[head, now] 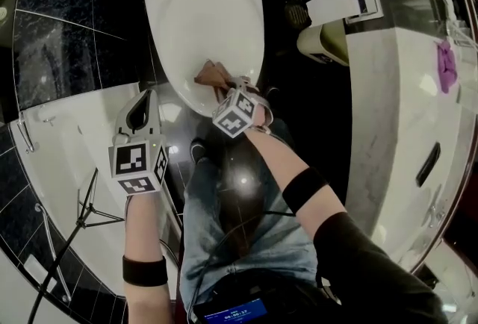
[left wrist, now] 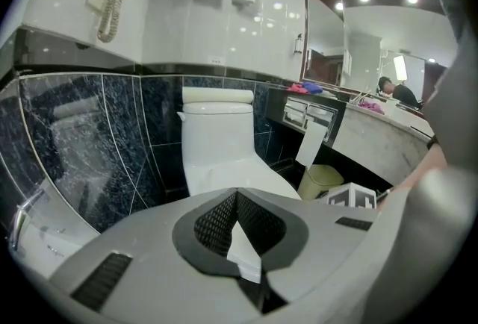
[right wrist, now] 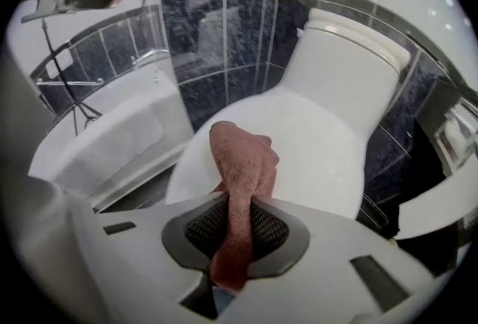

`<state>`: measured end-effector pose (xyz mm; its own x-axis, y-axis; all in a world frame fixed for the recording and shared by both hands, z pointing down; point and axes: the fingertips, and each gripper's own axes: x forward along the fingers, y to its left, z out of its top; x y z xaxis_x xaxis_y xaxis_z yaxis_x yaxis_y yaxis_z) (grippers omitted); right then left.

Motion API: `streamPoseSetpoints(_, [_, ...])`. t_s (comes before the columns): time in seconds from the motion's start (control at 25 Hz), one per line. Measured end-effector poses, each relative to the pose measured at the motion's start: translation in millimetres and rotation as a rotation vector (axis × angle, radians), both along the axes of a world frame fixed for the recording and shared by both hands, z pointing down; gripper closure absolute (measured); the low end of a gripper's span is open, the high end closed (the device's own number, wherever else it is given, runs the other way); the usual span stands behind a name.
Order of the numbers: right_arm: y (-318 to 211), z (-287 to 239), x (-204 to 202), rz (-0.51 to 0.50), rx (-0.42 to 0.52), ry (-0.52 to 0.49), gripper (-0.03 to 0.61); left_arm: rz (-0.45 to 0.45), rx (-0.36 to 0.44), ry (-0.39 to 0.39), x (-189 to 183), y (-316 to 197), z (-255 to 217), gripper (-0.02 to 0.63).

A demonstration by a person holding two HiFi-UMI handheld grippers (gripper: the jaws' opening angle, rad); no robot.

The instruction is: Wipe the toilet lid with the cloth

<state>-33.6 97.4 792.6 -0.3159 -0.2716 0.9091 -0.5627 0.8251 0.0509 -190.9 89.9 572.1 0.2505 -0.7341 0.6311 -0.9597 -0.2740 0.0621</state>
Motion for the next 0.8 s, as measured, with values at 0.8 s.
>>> streamPoseSetpoints(0.8, [74.8,38.8,-17.2,-0.076,-0.131,-0.007,0.505,-0.003,-0.012,0.009,6.9,-3.8,4.8,0.612])
